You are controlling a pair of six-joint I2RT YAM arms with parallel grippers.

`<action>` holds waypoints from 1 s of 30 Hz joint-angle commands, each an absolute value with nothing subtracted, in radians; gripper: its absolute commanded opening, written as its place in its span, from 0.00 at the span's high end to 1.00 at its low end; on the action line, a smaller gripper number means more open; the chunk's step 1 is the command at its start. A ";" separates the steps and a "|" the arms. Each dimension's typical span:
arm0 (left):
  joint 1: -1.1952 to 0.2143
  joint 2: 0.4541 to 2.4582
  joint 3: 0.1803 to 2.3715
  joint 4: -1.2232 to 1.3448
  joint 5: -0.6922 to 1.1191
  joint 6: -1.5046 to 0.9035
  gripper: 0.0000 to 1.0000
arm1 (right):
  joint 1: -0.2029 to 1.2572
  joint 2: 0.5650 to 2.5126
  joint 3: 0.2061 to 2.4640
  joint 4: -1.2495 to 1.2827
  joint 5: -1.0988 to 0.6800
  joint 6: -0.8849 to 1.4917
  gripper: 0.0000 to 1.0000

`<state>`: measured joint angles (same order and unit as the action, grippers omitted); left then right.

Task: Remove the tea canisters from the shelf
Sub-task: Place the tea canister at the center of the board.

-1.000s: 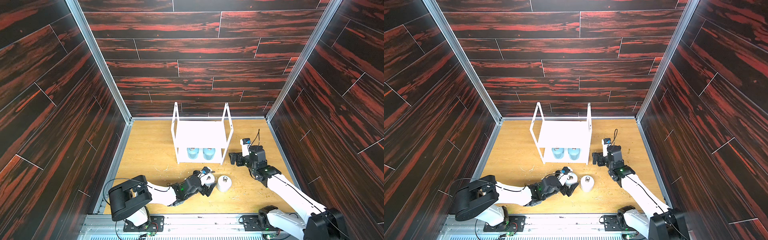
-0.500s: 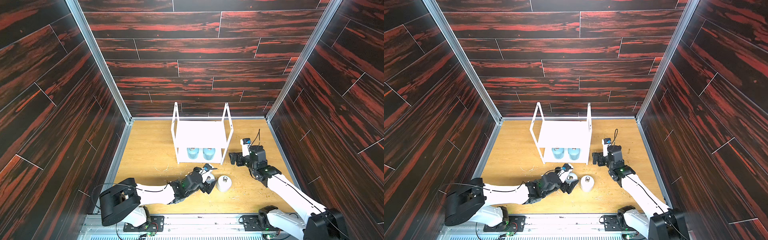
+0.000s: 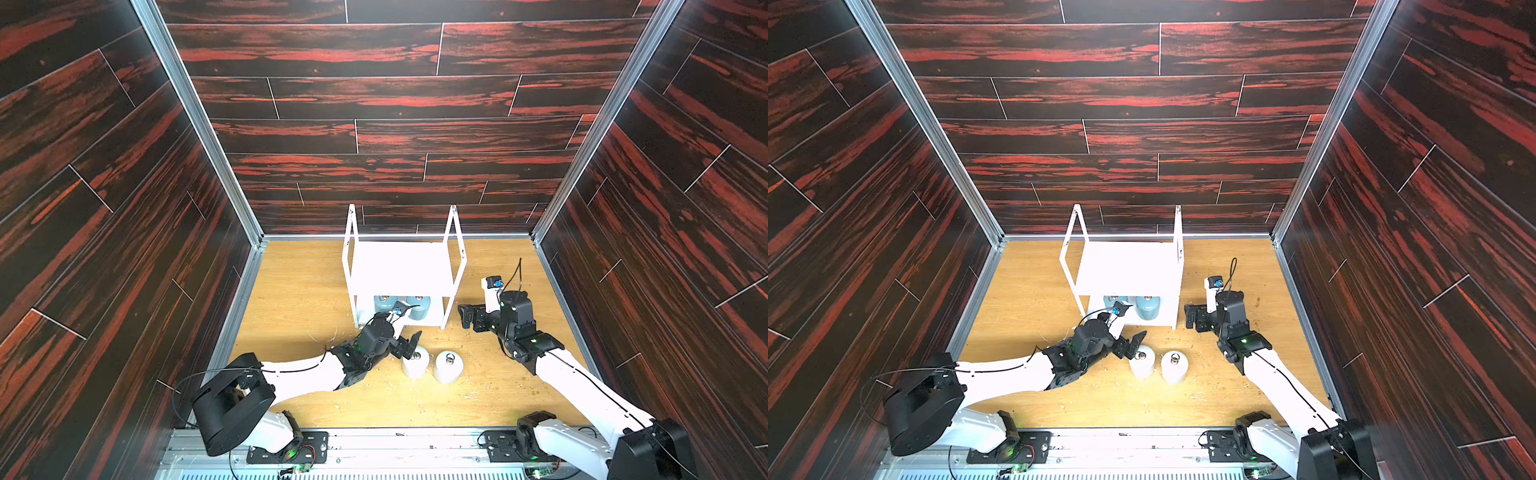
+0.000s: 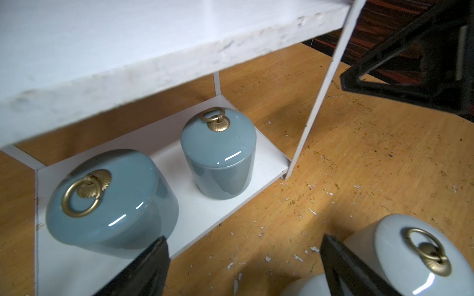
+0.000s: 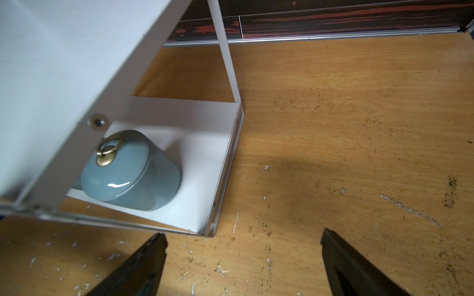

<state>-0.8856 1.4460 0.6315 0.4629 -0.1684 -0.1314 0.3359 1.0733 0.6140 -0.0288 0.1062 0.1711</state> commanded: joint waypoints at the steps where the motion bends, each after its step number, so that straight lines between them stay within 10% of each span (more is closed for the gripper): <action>1: -0.853 1.467 0.654 0.450 -0.105 -0.127 0.04 | 0.332 1.058 0.601 -0.023 0.097 0.170 0.02; 30: -0.747 1.662 0.700 0.459 0.272 0.001 0.06 | 0.320 1.059 0.584 -0.022 0.092 0.165 0.02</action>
<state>-0.7441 1.6432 0.6827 0.5072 0.1967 -0.0414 0.3248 1.0710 0.5972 -0.0288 0.1036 0.1707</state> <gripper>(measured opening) 0.945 0.983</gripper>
